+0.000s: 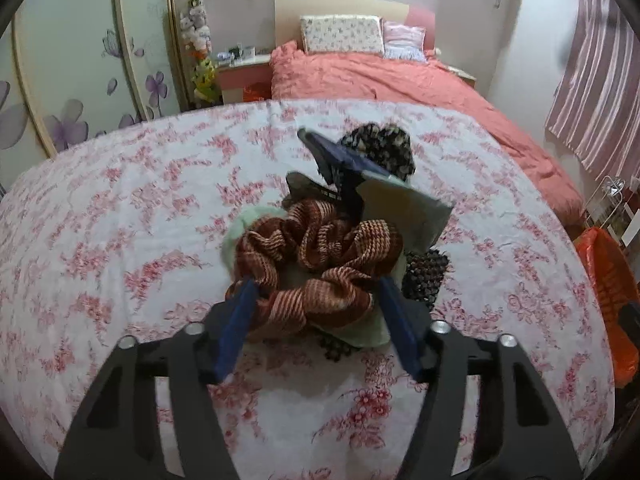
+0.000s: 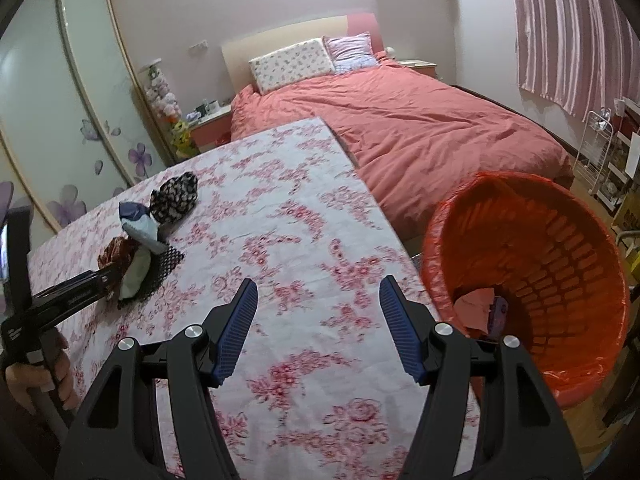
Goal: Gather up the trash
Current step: 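Grasp the plaid scrunchie with the left tool while the right tool grasps the blue wrapper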
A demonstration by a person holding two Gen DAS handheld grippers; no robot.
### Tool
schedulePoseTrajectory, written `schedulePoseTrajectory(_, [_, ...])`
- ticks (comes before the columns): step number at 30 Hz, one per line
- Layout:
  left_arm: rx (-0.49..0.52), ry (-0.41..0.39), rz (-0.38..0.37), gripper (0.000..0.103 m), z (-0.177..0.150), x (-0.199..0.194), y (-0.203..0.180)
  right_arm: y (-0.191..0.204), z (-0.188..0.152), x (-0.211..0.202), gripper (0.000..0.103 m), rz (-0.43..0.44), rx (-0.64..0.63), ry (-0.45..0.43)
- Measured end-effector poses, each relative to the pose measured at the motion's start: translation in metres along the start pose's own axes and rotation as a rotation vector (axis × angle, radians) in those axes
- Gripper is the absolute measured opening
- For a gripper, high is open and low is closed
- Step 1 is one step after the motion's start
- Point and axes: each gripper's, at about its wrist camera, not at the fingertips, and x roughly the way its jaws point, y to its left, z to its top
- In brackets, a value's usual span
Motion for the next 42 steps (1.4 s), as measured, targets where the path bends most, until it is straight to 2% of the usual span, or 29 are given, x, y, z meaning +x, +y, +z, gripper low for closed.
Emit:
schedulePoseTrajectory(1, [-0.005,0.007,-0.005,0.053,0.0,0.004,0.0,0.003,0.0,0.001,0.064,0.002,-0.005,0.005])
schedulePoseTrajectory(3, [-0.001,0.01,-0.005,0.038,0.0,0.007,0.0,0.008,-0.001,0.005,0.064,0.006,-0.015,0.015])
schedulePoseTrajectory(6, [-0.01,0.008,-0.023,0.028,-0.002,0.005,0.005,0.017,-0.003,0.007,0.064,0.016,-0.032,0.026])
schedulePoseTrajectory(8, [-0.02,0.001,-0.027,0.026,-0.004,0.0,0.012,0.025,-0.004,0.01,0.064,0.023,-0.046,0.032])
schedulePoseTrajectory(16, [-0.106,-0.022,0.011,0.026,-0.025,-0.027,0.072,0.062,-0.004,0.023,0.064,0.079,-0.089,0.048])
schedulePoseTrajectory(22, [-0.196,-0.024,0.035,0.026,-0.033,-0.037,0.115,0.11,0.001,0.042,0.064,0.168,-0.142,0.047])
schedulePoseTrajectory(27, [-0.22,-0.014,0.045,0.031,-0.036,-0.034,0.131,0.142,0.011,0.064,0.064,0.217,-0.15,0.055])
schedulePoseTrajectory(34, [-0.225,0.013,0.041,0.038,-0.042,-0.02,0.134,0.162,0.025,0.085,0.062,0.211,-0.166,0.049])
schedulePoseTrajectory(40, [-0.198,-0.009,0.057,0.039,-0.045,-0.018,0.13,0.176,0.025,0.099,0.044,0.182,-0.232,0.068])
schedulePoseTrajectory(42, [-0.209,-0.012,0.045,0.039,-0.045,-0.019,0.132,0.177,0.024,0.102,0.031,0.182,-0.231,0.078])
